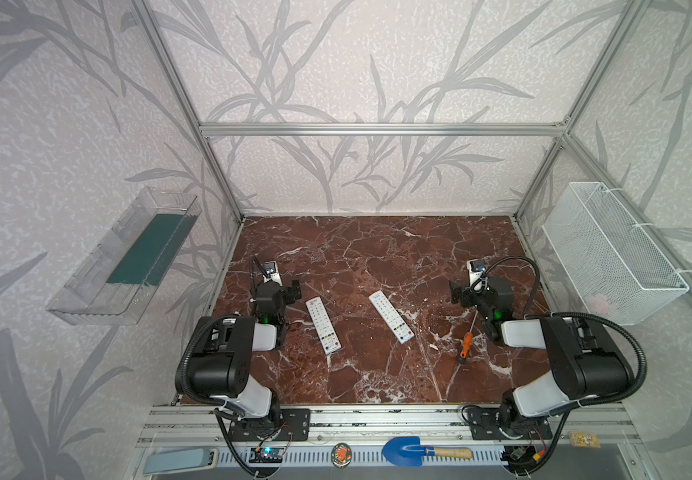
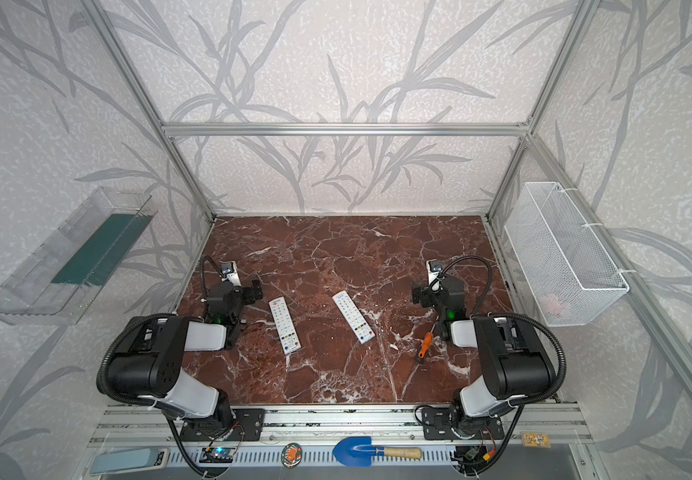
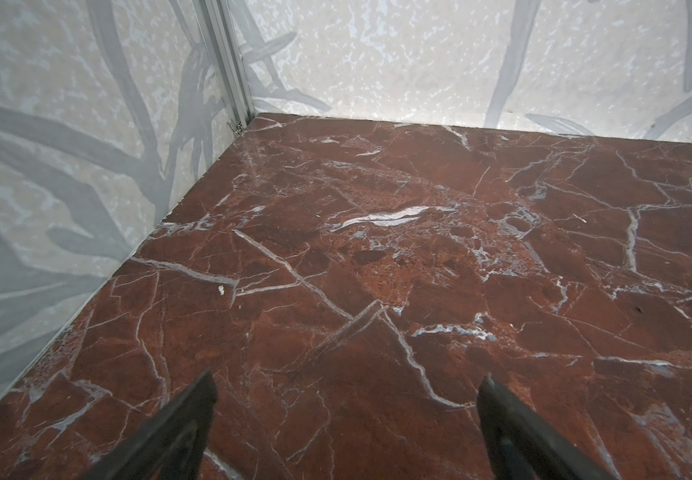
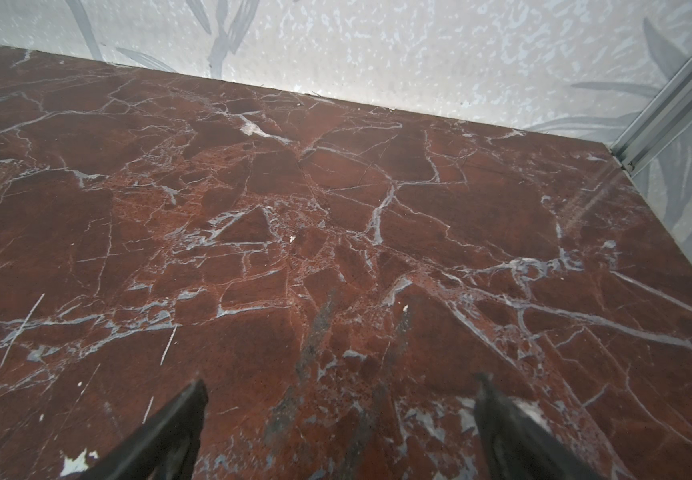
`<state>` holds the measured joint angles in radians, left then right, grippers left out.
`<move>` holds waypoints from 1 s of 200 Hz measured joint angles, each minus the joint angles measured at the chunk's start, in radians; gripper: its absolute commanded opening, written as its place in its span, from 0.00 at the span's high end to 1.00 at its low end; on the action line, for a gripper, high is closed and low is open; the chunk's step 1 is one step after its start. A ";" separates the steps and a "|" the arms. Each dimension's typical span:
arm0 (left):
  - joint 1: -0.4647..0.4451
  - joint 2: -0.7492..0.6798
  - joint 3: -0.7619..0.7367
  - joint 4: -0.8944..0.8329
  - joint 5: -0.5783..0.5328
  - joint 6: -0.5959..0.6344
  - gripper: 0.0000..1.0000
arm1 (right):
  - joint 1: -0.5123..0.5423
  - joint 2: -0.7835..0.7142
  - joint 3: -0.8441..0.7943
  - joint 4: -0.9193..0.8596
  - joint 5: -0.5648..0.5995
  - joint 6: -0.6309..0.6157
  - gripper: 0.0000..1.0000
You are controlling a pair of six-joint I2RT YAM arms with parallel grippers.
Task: Unload the batteries from the remote control
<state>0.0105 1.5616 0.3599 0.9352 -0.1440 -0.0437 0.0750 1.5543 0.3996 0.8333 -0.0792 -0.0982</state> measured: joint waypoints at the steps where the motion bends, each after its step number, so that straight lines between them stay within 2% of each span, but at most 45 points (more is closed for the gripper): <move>1: 0.000 0.000 0.000 0.000 0.000 0.000 0.01 | 0.000 0.000 0.000 0.000 0.000 0.000 0.01; 89: 0.000 -0.002 0.000 0.000 0.000 0.000 0.01 | -0.011 0.000 0.000 0.000 -0.028 0.001 0.01; 109: 0.000 -0.042 0.000 -0.044 -0.006 -0.001 0.01 | -0.012 -0.004 0.003 -0.012 -0.025 0.008 0.01; 143: 0.000 -0.193 0.088 -0.278 -0.064 -0.029 0.01 | -0.011 -0.095 0.128 -0.274 0.061 0.069 0.01; 178: -0.001 -0.271 0.364 -0.684 -0.302 -0.248 0.01 | -0.016 -0.142 0.459 -0.670 0.139 0.244 0.01; 200: 0.008 -0.291 0.448 -0.847 -0.267 -0.247 0.01 | -0.023 -0.142 0.587 -0.829 0.107 0.338 0.01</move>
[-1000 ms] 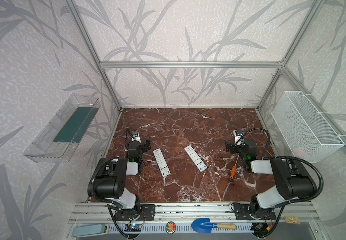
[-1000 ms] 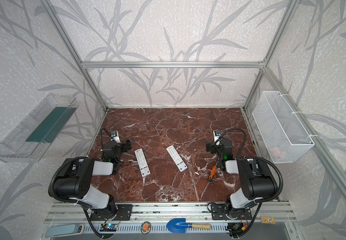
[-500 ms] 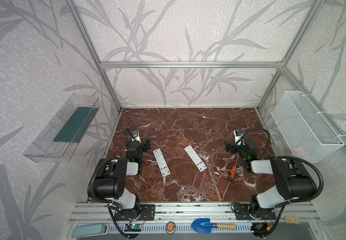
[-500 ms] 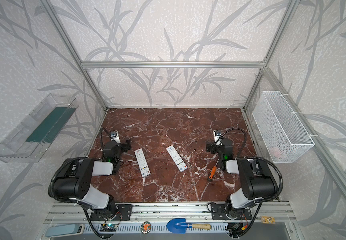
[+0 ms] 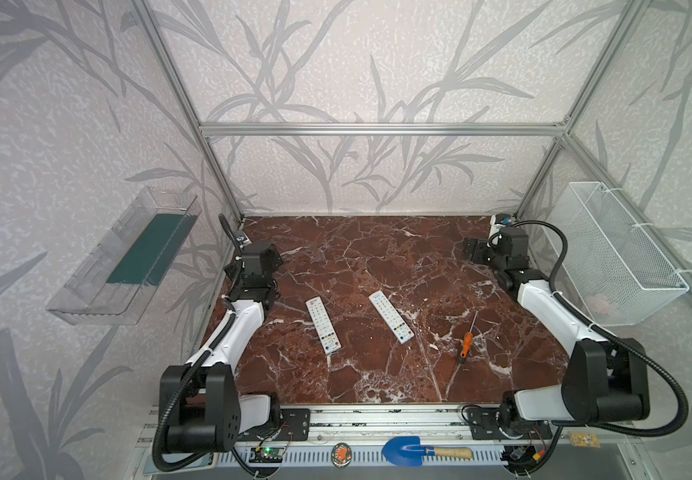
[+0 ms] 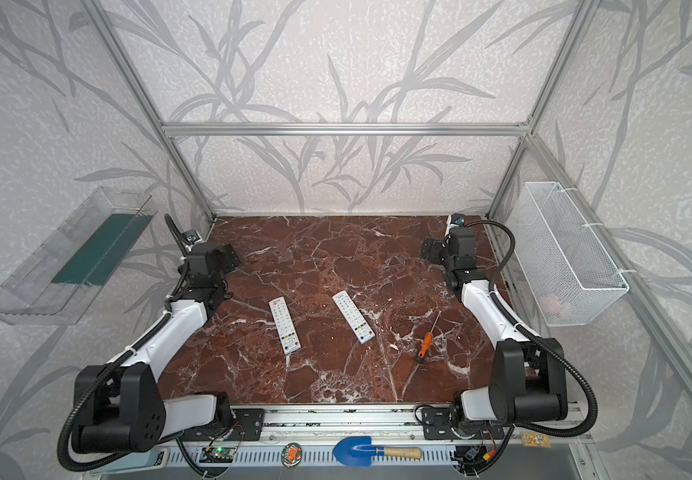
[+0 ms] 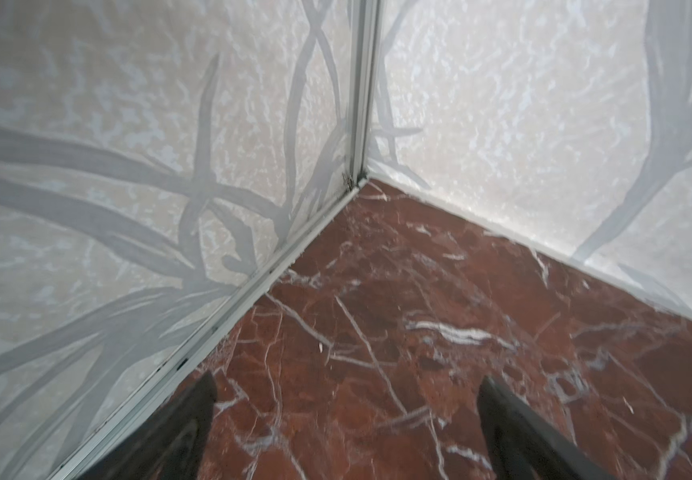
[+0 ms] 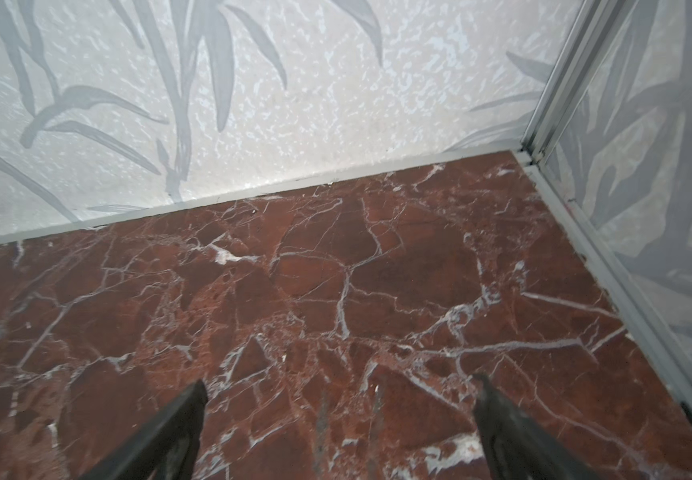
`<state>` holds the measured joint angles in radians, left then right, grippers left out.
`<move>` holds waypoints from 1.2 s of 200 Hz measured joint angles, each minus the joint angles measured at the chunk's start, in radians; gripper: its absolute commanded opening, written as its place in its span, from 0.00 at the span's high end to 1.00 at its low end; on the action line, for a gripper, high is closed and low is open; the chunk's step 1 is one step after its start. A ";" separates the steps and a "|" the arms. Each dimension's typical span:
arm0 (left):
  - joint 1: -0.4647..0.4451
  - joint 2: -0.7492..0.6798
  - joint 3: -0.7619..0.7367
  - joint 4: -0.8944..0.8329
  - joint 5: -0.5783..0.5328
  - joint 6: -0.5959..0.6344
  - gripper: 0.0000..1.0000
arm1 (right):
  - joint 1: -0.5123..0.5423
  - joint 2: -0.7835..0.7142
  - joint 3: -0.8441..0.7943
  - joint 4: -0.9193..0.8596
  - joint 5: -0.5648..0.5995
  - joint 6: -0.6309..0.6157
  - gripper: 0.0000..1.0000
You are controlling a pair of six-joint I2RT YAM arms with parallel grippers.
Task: Unload the batteries from the remote control
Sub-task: 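Reach the right gripper down over the farther white remote while the left arm rises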
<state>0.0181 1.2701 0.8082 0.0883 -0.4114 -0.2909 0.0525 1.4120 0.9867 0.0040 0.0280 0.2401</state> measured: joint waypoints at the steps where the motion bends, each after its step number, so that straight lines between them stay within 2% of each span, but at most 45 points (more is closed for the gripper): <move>1: 0.000 -0.001 0.003 -0.010 0.006 0.000 0.01 | 0.000 0.000 0.002 -0.005 -0.002 0.000 0.01; 17: -0.002 -0.008 0.025 -0.105 0.066 -0.016 0.01 | 0.000 0.003 0.051 -0.109 -0.048 0.057 0.01; 46: -0.003 -0.007 0.050 -0.253 0.181 -0.102 0.01 | -0.001 0.059 0.162 -0.264 -0.218 0.090 0.01; 71: -0.003 0.043 0.188 -0.439 0.310 -0.160 0.01 | 0.010 0.143 0.246 -0.332 -0.384 0.143 0.01; 91: -0.010 0.115 0.323 -0.537 0.437 -0.171 0.01 | 0.052 0.225 0.321 -0.399 -0.469 0.160 0.01; 114: -0.039 0.152 0.372 -0.592 0.561 -0.173 0.01 | 0.140 0.332 0.457 -0.536 -0.530 0.131 0.01; 150: -0.065 0.183 0.367 -0.605 0.741 -0.173 0.01 | 0.304 0.396 0.583 -0.749 -0.500 0.018 0.01; 196: -0.077 0.218 0.341 -0.573 0.892 -0.177 0.03 | 0.555 0.395 0.536 -0.912 -0.387 -0.082 0.01; 210: -0.087 0.217 0.333 -0.558 0.917 -0.176 0.03 | 0.591 0.395 0.486 -0.922 -0.367 -0.090 0.01; 240: -0.100 0.209 0.278 -0.506 0.938 -0.187 0.04 | 0.605 0.395 0.387 -0.919 -0.337 -0.085 0.08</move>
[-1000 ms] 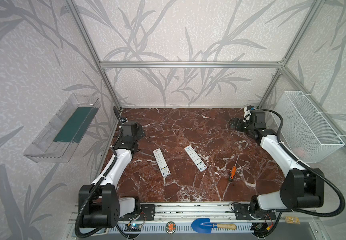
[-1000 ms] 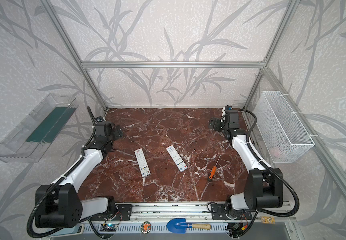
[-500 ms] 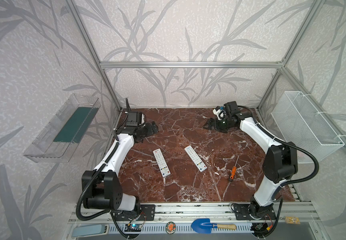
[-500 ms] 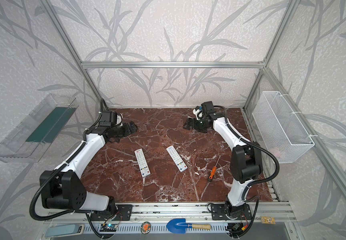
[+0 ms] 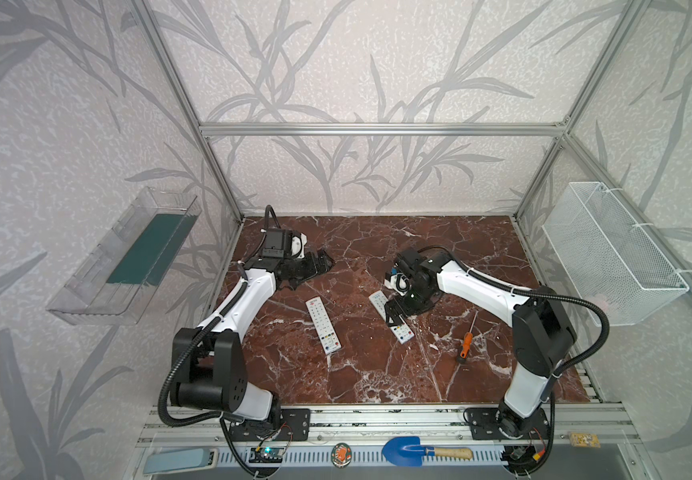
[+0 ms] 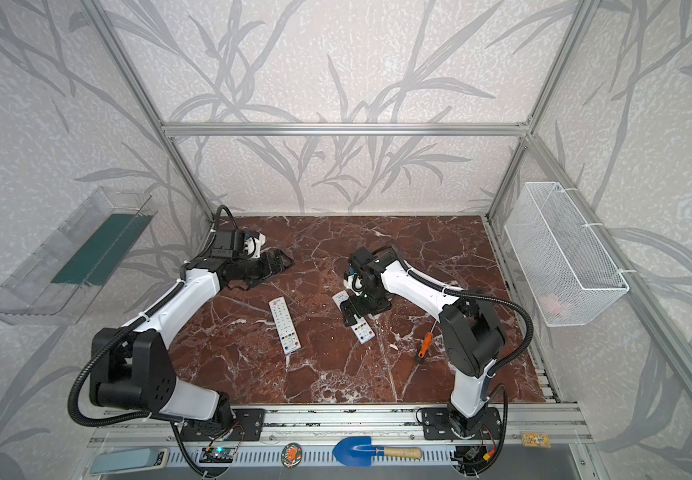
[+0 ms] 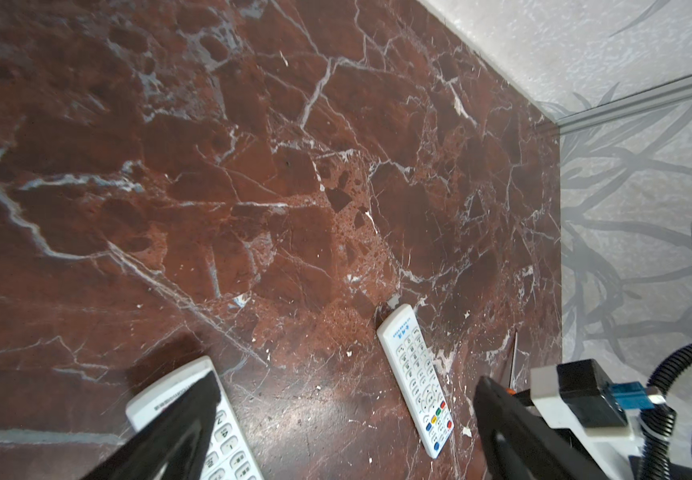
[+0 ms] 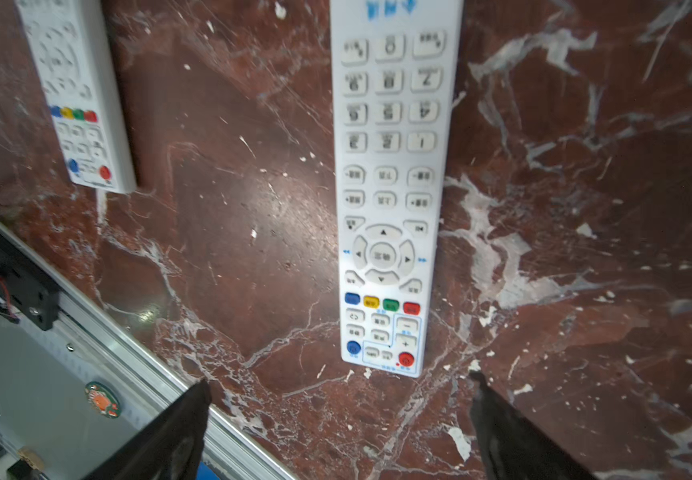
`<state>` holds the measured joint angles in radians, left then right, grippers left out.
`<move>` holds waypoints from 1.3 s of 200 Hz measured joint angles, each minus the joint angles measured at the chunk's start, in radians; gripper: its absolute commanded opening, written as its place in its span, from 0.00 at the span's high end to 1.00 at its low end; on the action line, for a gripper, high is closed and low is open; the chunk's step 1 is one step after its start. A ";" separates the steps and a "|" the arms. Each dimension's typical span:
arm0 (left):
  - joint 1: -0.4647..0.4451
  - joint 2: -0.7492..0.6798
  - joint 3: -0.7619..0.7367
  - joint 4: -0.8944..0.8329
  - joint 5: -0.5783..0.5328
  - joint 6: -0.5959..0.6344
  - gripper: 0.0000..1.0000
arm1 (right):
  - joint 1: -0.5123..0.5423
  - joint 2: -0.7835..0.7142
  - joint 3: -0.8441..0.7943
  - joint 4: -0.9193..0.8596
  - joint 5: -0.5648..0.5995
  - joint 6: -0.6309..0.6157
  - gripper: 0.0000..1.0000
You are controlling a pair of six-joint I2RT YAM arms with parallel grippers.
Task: Unload the batteries from the remote control
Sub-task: 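Reach the right gripper down over the farther white remote while the left arm rises, then close the right gripper on the remote's end and lift it toward the left gripper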
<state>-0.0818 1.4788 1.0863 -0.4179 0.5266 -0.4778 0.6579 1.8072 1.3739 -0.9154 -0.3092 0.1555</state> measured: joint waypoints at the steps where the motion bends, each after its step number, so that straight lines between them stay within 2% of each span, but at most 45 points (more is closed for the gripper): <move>1: -0.001 0.000 -0.002 0.000 0.000 -0.001 0.04 | 0.000 0.000 -0.002 0.000 0.001 0.000 0.08; 56: -0.009 -0.062 -0.046 0.012 -0.008 0.000 0.03 | 0.042 0.000 -0.087 0.077 0.078 0.025 0.16; 132: -0.009 -0.086 -0.059 0.007 -0.009 0.014 0.04 | 0.107 0.032 -0.114 0.148 0.224 0.048 0.20; 195: -0.009 -0.088 -0.067 0.006 -0.005 0.013 0.03 | 0.107 0.079 -0.114 0.175 0.268 0.058 0.25; 260: -0.009 -0.088 -0.067 0.003 -0.003 0.013 0.04 | 0.116 0.111 -0.114 0.198 0.290 0.061 0.34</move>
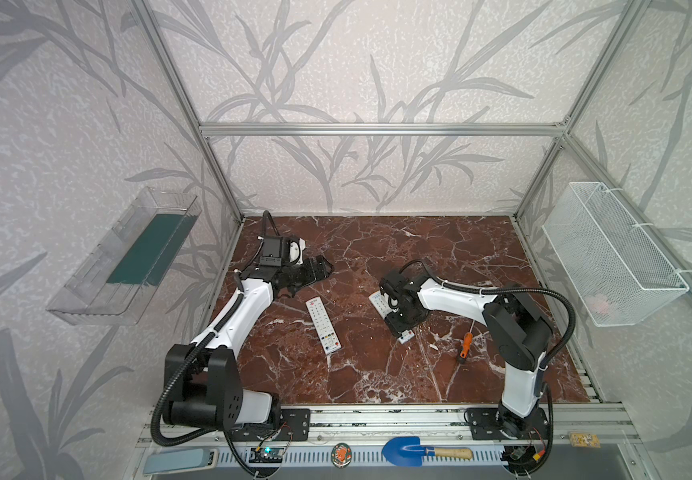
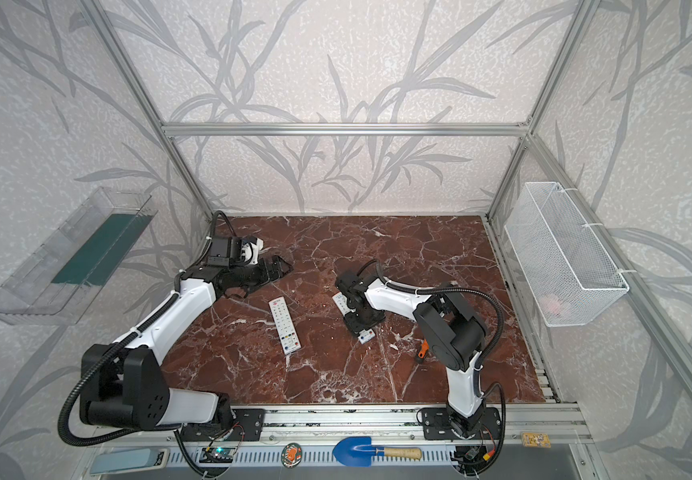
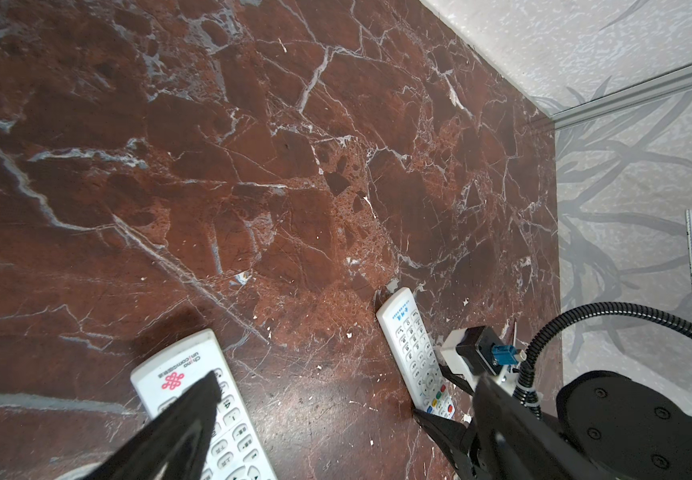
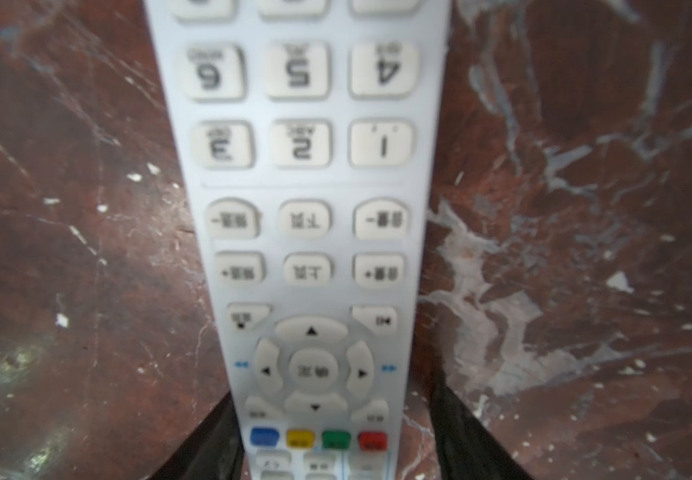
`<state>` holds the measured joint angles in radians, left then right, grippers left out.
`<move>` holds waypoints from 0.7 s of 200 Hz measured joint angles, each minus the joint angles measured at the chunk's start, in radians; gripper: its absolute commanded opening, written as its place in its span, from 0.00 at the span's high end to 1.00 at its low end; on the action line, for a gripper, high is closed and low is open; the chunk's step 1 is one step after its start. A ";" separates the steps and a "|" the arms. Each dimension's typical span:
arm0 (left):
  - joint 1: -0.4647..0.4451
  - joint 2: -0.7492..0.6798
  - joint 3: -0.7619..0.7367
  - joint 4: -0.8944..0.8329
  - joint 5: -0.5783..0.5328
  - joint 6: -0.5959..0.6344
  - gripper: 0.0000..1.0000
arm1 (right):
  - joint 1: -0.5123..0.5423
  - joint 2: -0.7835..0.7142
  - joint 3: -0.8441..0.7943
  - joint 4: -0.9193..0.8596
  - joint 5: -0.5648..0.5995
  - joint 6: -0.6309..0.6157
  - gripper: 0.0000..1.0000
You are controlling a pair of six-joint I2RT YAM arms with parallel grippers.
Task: Unload the batteries from the remote control
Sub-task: 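Close the right gripper on the remote's end and lift it toward the left gripper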
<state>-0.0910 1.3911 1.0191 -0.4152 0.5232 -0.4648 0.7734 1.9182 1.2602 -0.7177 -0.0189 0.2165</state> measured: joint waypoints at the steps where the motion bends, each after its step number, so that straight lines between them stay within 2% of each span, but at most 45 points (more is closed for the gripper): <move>1: 0.000 0.000 0.000 0.000 0.000 0.000 0.04 | 0.000 0.000 0.000 0.001 0.001 0.000 0.34; 26: 0.000 0.000 0.000 -0.001 0.000 -0.002 0.04 | 0.005 0.001 0.000 0.002 0.011 0.000 0.39; 77: 0.000 -0.012 -0.032 0.000 -0.001 -0.013 0.04 | 0.009 -0.001 -0.001 0.010 0.014 -0.005 0.65; 140: 0.000 -0.013 -0.035 0.009 0.025 -0.047 0.04 | 0.010 -0.069 0.011 -0.006 0.024 -0.028 0.75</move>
<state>-0.0906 1.3781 0.9844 -0.4065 0.5484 -0.5114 0.7830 1.8492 1.2709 -0.7238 0.0055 0.1886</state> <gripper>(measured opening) 0.964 0.500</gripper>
